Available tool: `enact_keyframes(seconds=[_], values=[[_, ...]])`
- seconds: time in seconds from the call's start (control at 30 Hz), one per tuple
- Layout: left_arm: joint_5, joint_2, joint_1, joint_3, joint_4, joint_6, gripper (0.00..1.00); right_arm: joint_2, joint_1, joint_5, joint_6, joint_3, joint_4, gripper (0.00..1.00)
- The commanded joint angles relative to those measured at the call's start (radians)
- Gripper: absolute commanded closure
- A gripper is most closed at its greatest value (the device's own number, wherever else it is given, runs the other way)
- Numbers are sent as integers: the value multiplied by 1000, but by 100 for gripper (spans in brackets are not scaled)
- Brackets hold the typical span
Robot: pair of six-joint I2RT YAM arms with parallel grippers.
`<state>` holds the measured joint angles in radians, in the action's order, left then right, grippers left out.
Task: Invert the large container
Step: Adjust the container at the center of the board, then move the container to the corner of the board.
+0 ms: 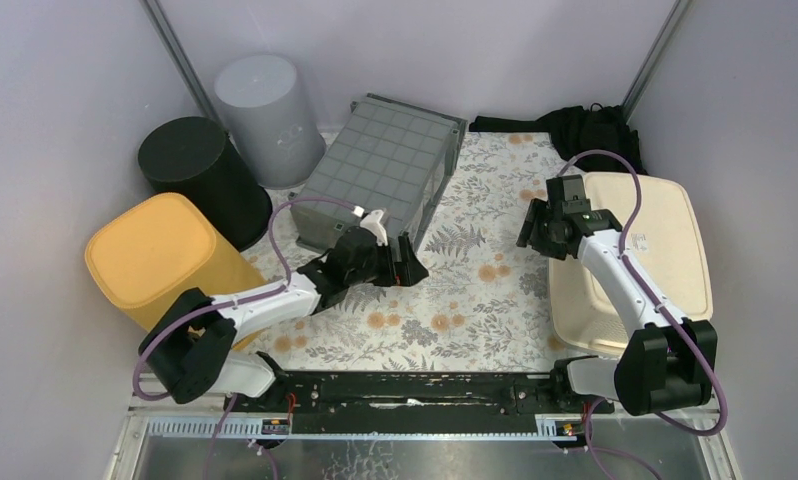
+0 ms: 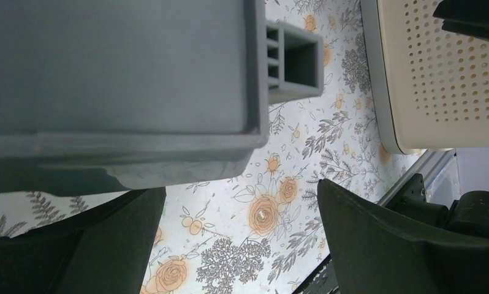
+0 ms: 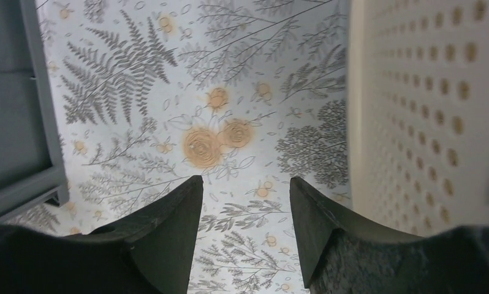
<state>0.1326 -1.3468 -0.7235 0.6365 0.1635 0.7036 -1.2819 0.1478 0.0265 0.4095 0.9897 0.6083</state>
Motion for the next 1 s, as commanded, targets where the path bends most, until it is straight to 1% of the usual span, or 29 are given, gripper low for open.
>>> enact_keyframes(seconds=[0.0,0.23,0.4,0.43,0.5,0.67,0.7,0.77,0.83,0.97], values=[[43,-55,0,47,131,-28,0,19,-20,153,26,17,40,37],[78,-111,-13,87,145,-29,0,7,-88,319,15,60,137,24],[99,-128,-27,113,141,-26,0,23,-118,476,64,82,189,6],[101,-129,-33,119,137,-26,0,27,-123,492,72,81,192,4],[106,-130,-40,129,127,-27,0,38,-129,460,68,84,185,5],[106,-145,-51,134,143,-31,0,111,-129,268,17,84,117,5],[109,-163,-51,151,147,-33,0,128,-129,211,8,87,105,3],[113,-212,-55,173,167,-49,0,148,-129,157,0,86,87,0],[114,-269,-55,209,180,-64,0,170,-129,101,-2,76,67,1],[129,-367,-55,278,199,-92,0,191,-130,50,0,69,60,1]])
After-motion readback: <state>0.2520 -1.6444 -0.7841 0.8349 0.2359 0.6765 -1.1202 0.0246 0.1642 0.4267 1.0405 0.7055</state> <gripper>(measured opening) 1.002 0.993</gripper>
